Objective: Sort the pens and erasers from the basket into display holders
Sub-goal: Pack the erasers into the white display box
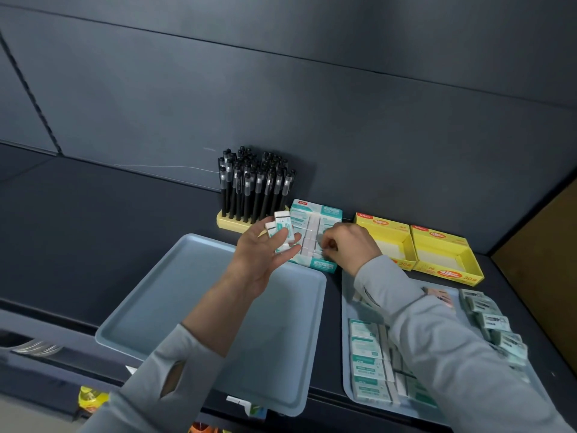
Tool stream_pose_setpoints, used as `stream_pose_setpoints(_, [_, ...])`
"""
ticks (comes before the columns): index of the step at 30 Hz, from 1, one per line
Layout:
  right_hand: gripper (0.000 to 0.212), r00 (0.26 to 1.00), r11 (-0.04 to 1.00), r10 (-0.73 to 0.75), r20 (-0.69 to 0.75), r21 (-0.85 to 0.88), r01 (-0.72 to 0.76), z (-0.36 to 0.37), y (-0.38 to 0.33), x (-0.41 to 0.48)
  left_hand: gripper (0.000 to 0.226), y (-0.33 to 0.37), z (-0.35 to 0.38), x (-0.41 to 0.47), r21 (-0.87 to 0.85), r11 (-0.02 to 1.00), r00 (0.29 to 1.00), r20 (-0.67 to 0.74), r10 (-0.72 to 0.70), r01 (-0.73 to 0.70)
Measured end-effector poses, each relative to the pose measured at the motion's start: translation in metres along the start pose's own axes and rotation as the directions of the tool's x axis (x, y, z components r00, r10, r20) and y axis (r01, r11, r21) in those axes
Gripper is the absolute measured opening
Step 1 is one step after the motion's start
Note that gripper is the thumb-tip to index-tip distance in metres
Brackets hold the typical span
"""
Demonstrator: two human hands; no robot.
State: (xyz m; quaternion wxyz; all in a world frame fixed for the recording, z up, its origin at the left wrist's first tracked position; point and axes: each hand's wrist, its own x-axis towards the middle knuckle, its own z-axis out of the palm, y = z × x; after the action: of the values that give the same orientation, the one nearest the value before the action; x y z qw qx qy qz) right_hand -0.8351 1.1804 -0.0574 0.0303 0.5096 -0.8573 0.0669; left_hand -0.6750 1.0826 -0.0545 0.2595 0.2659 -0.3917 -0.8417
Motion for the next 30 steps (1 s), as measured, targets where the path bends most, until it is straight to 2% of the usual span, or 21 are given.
stream_pose_setpoints(2, [0.012, 0.999, 1.0, 0.001, -0.039, 0.02, -0.001, -0.001, -0.001, 0.0, 0.029, -0.001, 0.0, -0.001, 0.054, 0.998, 1.0, -0.004, 0.013, -0.013])
stream_pose_setpoints(3, [0.017, 0.997, 0.991, 0.029, -0.075, 0.13, -0.019, -0.002, -0.003, 0.0, 0.027, -0.002, 0.001, -0.001, 0.076, 0.997, 1.0, -0.007, 0.02, -0.019])
stream_pose_setpoints(4, [0.022, 0.993, 0.945, 0.082, -0.087, 0.322, -0.05, -0.004, -0.007, 0.0, 0.026, -0.003, 0.001, -0.001, 0.094, 0.995, 1.0, -0.013, 0.024, -0.022])
stream_pose_setpoints(6, [0.025, 0.984, 0.701, 0.178, -0.022, 0.705, -0.111, -0.011, -0.016, 0.001, 0.027, -0.006, 0.002, -0.001, 0.116, 0.993, 0.999, -0.021, 0.024, -0.021])
stream_pose_setpoints(7, [0.02, 0.984, 0.573, 0.178, 0.031, 0.81, -0.129, -0.013, -0.02, 0.001, 0.027, -0.007, 0.003, 0.0, 0.123, 0.992, 1.0, -0.018, 0.023, -0.02])
stream_pose_setpoints(8, [0.013, 0.984, 0.47, 0.155, 0.085, 0.87, -0.149, -0.015, -0.025, 0.0, 0.028, -0.008, 0.004, 0.0, 0.131, 0.991, 1.0, -0.009, 0.021, -0.02])
stream_pose_setpoints(10, [0.008, 0.979, 0.341, 0.12, 0.166, 0.919, -0.197, -0.017, -0.031, -0.001, 0.027, -0.009, 0.006, 0.0, 0.154, 0.988, 1.0, 0.012, 0.022, -0.023])
stream_pose_setpoints(13, [0.008, 0.968, 0.251, 0.15, 0.203, 0.939, -0.236, -0.019, -0.03, -0.001, 0.024, -0.009, 0.007, 0.0, 0.16, 0.987, 1.0, 0.007, 0.021, -0.021])
stream_pose_setpoints(15, [0.011, 0.968, 0.279, 0.187, 0.17, 0.935, -0.218, -0.018, -0.02, 0.0, 0.013, -0.006, 0.007, 0.0, 0.11, 0.994, 1.0, -0.029, 0.009, -0.006])
stream_pose_setpoints(16, [0.011, 0.968, 0.344, 0.208, 0.138, 0.917, -0.205, -0.018, -0.013, 0.0, 0.012, -0.005, 0.007, 0.001, 0.068, 0.998, 0.998, -0.056, -0.001, 0.005])
stream_pose_setpoints(18, [0.009, 0.973, 0.541, 0.224, 0.063, 0.822, -0.177, -0.018, 0.002, -0.001, 0.016, -0.002, 0.003, 0.003, 0.012, 1.0, 0.995, -0.095, -0.015, 0.016])
stream_pose_setpoints(20, [0.009, 0.982, 0.738, 0.185, 0.035, 0.656, -0.162, -0.019, 0.015, -0.002, 0.02, -0.001, -0.001, 0.005, 0.049, 0.999, 0.994, -0.112, -0.002, 0.007])
stream_pose_setpoints(22, [0.01, 0.988, 0.848, 0.129, 0.08, 0.508, -0.151, -0.019, 0.021, -0.003, 0.025, -0.002, -0.005, 0.006, 0.101, 0.995, 0.994, -0.111, 0.015, -0.003])
stream_pose_setpoints(25, [0.015, 0.988, 0.879, 0.082, 0.131, 0.458, -0.134, -0.017, 0.019, 0.0, 0.022, -0.004, -0.007, 0.008, 0.17, 0.985, 0.994, -0.107, 0.036, -0.017])
stream_pose_setpoints(30, [0.008, 0.989, 0.9, 0.05, 0.14, 0.423, -0.105, -0.012, 0.007, 0.007, 0.023, -0.006, -0.007, 0.012, 0.208, 0.976, 0.99, -0.111, 0.083, -0.058])
